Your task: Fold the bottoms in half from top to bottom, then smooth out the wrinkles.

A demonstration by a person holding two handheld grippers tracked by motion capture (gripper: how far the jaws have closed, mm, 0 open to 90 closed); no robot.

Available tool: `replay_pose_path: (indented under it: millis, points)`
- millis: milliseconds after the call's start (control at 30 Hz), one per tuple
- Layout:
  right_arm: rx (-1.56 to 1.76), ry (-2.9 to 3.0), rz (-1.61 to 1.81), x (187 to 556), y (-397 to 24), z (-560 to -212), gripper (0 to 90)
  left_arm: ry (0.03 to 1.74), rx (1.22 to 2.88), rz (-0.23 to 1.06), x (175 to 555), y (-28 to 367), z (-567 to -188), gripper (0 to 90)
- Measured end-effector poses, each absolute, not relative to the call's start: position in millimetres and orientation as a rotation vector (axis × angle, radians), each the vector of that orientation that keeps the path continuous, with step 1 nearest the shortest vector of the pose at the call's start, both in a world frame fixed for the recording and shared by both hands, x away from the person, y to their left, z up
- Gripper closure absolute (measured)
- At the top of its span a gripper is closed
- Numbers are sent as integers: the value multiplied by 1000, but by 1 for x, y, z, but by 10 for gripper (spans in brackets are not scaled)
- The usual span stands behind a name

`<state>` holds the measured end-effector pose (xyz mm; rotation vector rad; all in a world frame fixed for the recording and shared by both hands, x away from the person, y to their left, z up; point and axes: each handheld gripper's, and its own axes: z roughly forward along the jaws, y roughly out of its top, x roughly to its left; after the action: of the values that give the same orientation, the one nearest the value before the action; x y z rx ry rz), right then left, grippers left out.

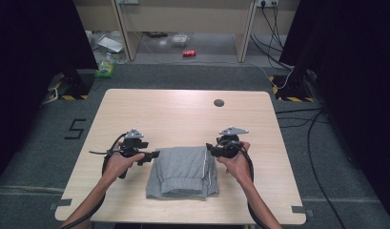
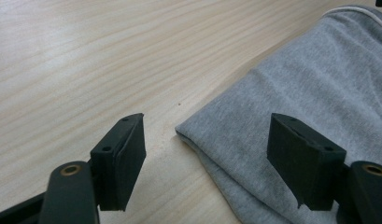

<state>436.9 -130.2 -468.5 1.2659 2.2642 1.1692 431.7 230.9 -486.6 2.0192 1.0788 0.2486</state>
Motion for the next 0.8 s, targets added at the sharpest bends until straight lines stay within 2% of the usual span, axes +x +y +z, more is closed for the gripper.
replay_pose_path:
  millis: [800]
  points:
    - [1306, 2307, 1189, 437, -126, -480, 449, 1093, 2047, 221, 442, 228, -508, 276]
